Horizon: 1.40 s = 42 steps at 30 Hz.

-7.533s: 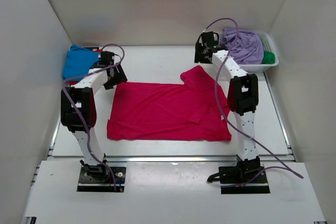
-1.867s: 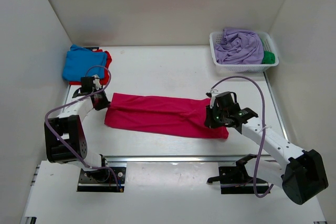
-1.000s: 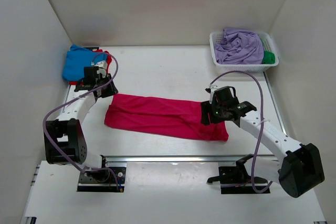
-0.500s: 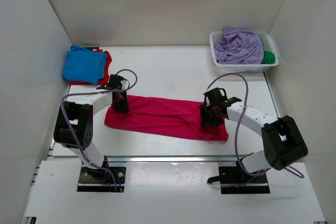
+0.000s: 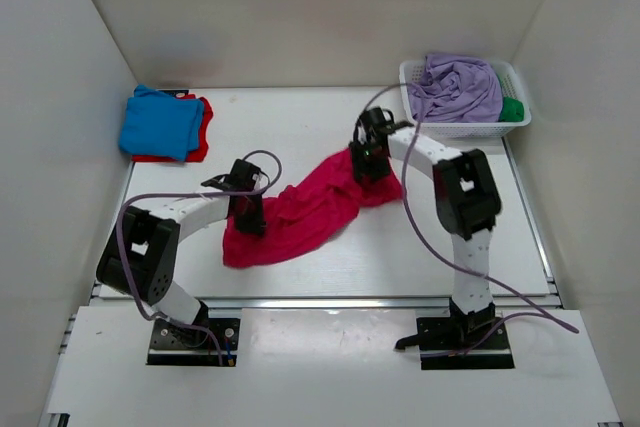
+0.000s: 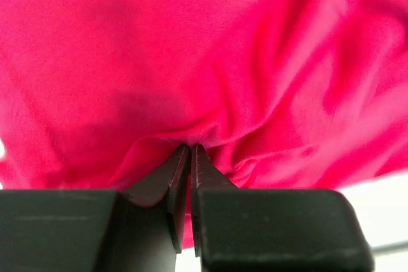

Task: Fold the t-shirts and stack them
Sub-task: Rotate the tshirt 90 degrees

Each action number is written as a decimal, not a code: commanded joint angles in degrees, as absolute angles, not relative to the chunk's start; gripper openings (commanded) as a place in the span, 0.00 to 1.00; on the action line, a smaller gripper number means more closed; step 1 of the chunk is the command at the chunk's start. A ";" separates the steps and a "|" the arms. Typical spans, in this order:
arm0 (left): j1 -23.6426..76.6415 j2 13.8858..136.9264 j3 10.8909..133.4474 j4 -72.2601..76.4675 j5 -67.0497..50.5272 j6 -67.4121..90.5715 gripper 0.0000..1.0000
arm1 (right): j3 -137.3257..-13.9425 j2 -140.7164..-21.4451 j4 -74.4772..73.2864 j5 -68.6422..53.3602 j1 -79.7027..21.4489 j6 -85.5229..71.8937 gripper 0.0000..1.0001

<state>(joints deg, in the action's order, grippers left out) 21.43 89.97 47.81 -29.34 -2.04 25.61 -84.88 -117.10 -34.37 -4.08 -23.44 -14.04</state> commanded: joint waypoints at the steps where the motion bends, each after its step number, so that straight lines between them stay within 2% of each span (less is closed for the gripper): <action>1: 23.64 86.94 40.89 -33.66 -10.62 29.70 0.16 | -101.61 -129.77 -37.23 -6.15 -23.99 -10.38 0.48; 3: 23.47 83.60 39.56 -35.41 -11.77 31.37 0.15 | -113.95 -136.91 -41.82 -5.72 -24.08 -8.97 0.48; 6: 23.82 76.75 37.89 -38.75 -11.16 31.99 0.13 | -142.19 -149.03 -53.57 -5.98 -24.87 -6.78 0.48; 8: 23.99 74.37 36.40 -39.28 -13.78 32.60 0.13 | -156.71 -158.60 -57.46 -10.09 -24.35 -7.46 0.49; 11: 26.54 73.57 34.63 -38.24 -17.38 34.18 0.12 | -158.03 -159.43 -54.77 -15.63 -23.21 -8.70 0.50; 16: 28.04 73.39 36.99 -33.75 -20.66 36.74 0.18 | -161.28 -157.77 -53.18 -13.01 -23.03 -5.98 0.49; 18: 26.11 71.20 41.90 -34.36 -18.46 36.92 0.25 | -161.46 -154.27 -52.30 -13.45 -21.89 -4.75 0.50; 23: 17.76 69.43 52.62 -35.95 -14.51 34.82 0.49 | -161.28 -144.61 -53.34 -14.16 -19.95 -4.31 0.51; 24: 16.62 70.56 55.69 -35.86 -14.94 34.28 0.52 | -160.15 -141.80 -54.57 -13.37 -19.95 -3.96 0.51; 27: 15.56 77.40 63.68 -32.88 -15.55 30.42 0.52 | -155.33 -134.50 -59.31 -8.46 -21.88 -4.21 0.52; 29: 15.82 84.09 69.59 -32.26 -16.95 27.26 0.50 | -150.40 -130.46 -62.04 -8.61 -23.02 -4.13 0.40; 31: 16.52 92.77 76.52 -30.95 -19.50 25.41 0.46 | -141.73 -124.40 -63.19 -7.75 -25.65 -3.87 0.08; 32: 16.87 94.47 77.77 -29.63 -19.08 25.14 0.45 | -138.37 -122.71 -63.02 -7.13 -26.80 -3.08 0.02; 33: 16.70 97.61 80.31 -28.40 -19.07 25.05 0.37 | -131.81 -118.61 -61.80 -4.94 -28.72 -2.90 0.00; 34: 17.13 100.87 82.16 -26.21 -18.72 24.61 0.25 | -123.57 -114.21 -58.92 -3.88 -31.00 -2.73 0.00; 35: 16.70 104.03 84.35 -24.89 -18.72 23.91 0.21 | -114.00 -108.43 -53.75 -4.74 -32.85 -3.33 0.00; 36: 17.22 105.54 85.77 -24.18 -18.98 23.56 0.18 | -107.90 -105.67 -50.48 -6.05 -33.39 -3.95 0.01; 38: 17.23 110.38 90.34 -23.91 -19.95 22.07 0.15 | -87.99 -97.23 -39.59 -12.55 -35.15 -5.44 0.00; 39: 17.40 113.17 92.35 -23.21 -21.60 21.54 0.11 | -83.63 -92.60 -32.33 -17.35 -36.29 -6.32 0.00; 41: 17.93 117.84 96.22 -22.77 -21.35 21.19 0.11 | -69.76 -87.56 -20.88 -24.06 -38.66 -10.52 0.00; 42: 17.93 118.56 97.11 -22.24 -21.62 21.18 0.10 | -66.74 -87.19 -18.66 -25.65 -39.63 -10.81 0.00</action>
<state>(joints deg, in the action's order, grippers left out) 17.26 118.15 91.79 -25.26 -19.05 23.57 -76.40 -91.07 -36.10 -16.69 -38.89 -6.50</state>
